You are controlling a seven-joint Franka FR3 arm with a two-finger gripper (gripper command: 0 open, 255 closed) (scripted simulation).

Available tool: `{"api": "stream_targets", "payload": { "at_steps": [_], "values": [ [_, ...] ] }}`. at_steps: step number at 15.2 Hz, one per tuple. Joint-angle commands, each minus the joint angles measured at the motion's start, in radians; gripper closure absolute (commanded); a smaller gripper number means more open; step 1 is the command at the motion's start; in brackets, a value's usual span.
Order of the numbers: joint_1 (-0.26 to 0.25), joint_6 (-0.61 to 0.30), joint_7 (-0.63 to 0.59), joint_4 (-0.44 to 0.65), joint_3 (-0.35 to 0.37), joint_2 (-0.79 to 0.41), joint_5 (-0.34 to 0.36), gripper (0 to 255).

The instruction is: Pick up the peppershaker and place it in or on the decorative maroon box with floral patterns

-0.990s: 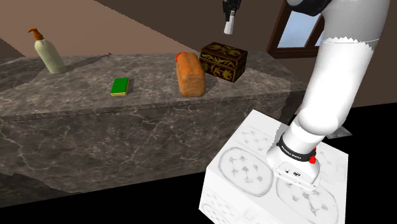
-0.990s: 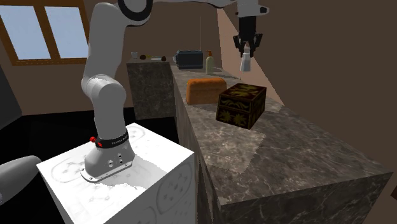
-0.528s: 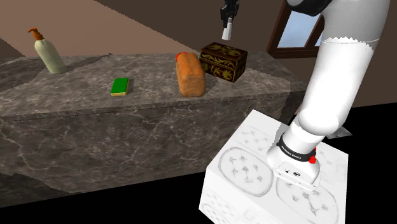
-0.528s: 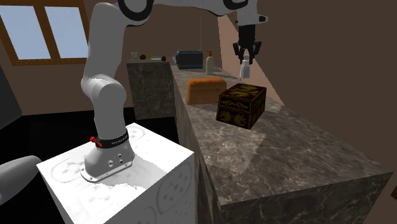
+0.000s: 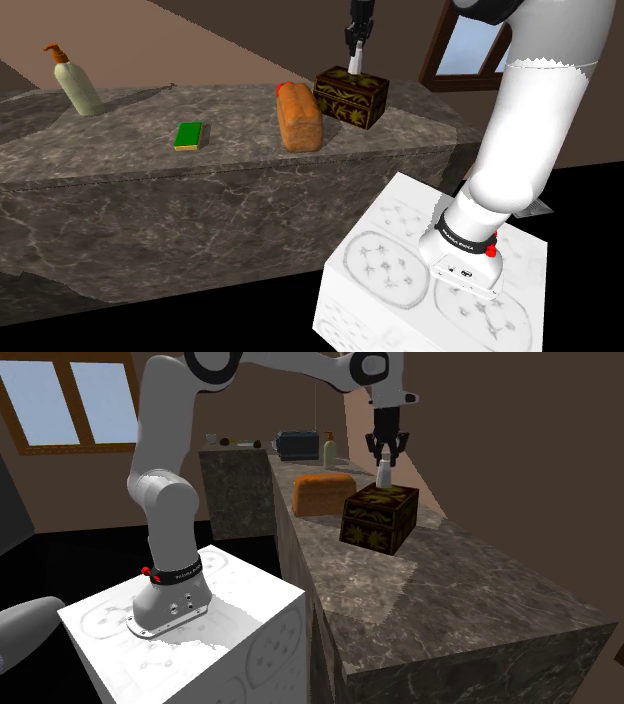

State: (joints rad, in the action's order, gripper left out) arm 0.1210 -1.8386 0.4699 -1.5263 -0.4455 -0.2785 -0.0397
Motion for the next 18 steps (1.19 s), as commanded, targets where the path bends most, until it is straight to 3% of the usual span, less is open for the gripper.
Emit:
{"api": "stream_targets", "payload": {
  "at_steps": [1,9,10,15,18],
  "values": [
    [-0.002,-0.028,-0.001,-0.027,0.001,-0.001,0.000,255],
    [-0.002,-0.040,-0.002,-0.039,0.001,-0.001,0.000,255],
    [-0.002,-0.040,-0.002,-0.039,0.001,-0.001,0.000,0],
    [-0.002,-0.040,-0.002,-0.039,0.001,-0.001,0.000,0],
    [-0.002,0.058,-0.005,0.052,0.000,0.006,0.003,0]
  ]
}}
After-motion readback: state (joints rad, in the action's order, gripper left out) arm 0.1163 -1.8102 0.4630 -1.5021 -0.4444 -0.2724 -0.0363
